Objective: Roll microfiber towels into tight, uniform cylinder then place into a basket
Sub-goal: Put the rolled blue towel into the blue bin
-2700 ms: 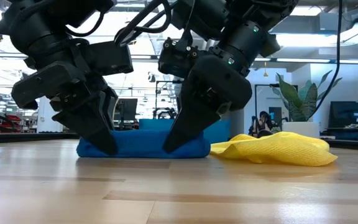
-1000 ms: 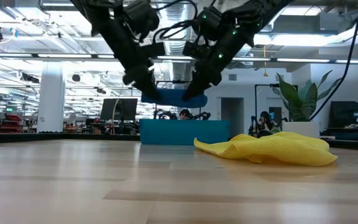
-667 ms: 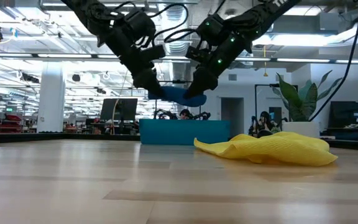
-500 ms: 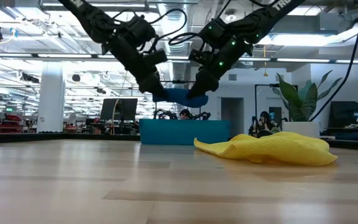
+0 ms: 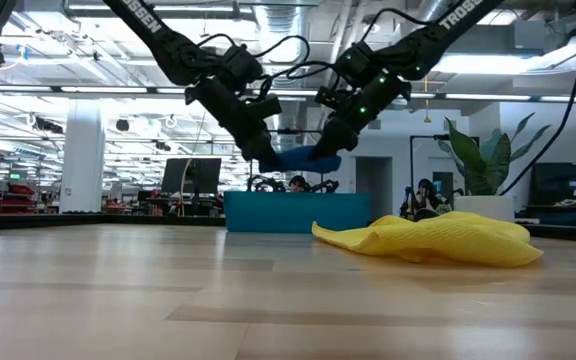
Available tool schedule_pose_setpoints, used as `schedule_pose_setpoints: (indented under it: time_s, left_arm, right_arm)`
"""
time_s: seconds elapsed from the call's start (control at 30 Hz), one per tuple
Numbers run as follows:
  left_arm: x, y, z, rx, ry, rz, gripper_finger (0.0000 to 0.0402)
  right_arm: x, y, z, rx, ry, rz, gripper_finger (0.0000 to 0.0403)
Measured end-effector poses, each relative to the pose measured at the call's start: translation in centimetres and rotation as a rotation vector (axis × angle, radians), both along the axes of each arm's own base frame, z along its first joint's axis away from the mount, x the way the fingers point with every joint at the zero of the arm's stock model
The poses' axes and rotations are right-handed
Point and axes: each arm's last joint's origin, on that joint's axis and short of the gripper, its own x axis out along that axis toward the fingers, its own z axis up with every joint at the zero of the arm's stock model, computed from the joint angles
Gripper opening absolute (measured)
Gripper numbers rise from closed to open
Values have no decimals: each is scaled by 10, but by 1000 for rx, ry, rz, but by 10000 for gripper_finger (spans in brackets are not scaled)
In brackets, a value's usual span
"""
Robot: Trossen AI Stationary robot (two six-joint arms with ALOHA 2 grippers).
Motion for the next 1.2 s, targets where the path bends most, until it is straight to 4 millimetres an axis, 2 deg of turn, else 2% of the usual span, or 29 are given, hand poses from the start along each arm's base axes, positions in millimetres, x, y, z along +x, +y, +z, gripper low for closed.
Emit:
schedule_pose_setpoints:
  time_s: [0.13, 0.37, 0.47, 0.63, 0.87, 1.2]
  left_arm:
    - [-3, -1, -4, -106, -17, -24, 64]
    - [-1, -21, -17, -233, 95, -27, 64]
    - [0, -28, -21, -253, 128, -25, 64]
    - [2, -29, -25, -274, 128, -15, 64]
    - [11, -33, -47, -337, 162, -44, 64]
    - [12, -37, -48, -348, 169, -61, 76]
  right_arm:
    - [-2, 0, -5, 30, 26, 9, 47]
    - [9, 4, -42, 126, 125, 57, 47]
    - [15, 10, -52, 138, 155, 71, 47]
    - [17, 16, -54, 143, 187, 77, 47]
    - [14, 22, -60, 178, 250, 81, 47]
    - [14, 27, -62, 198, 276, 96, 47]
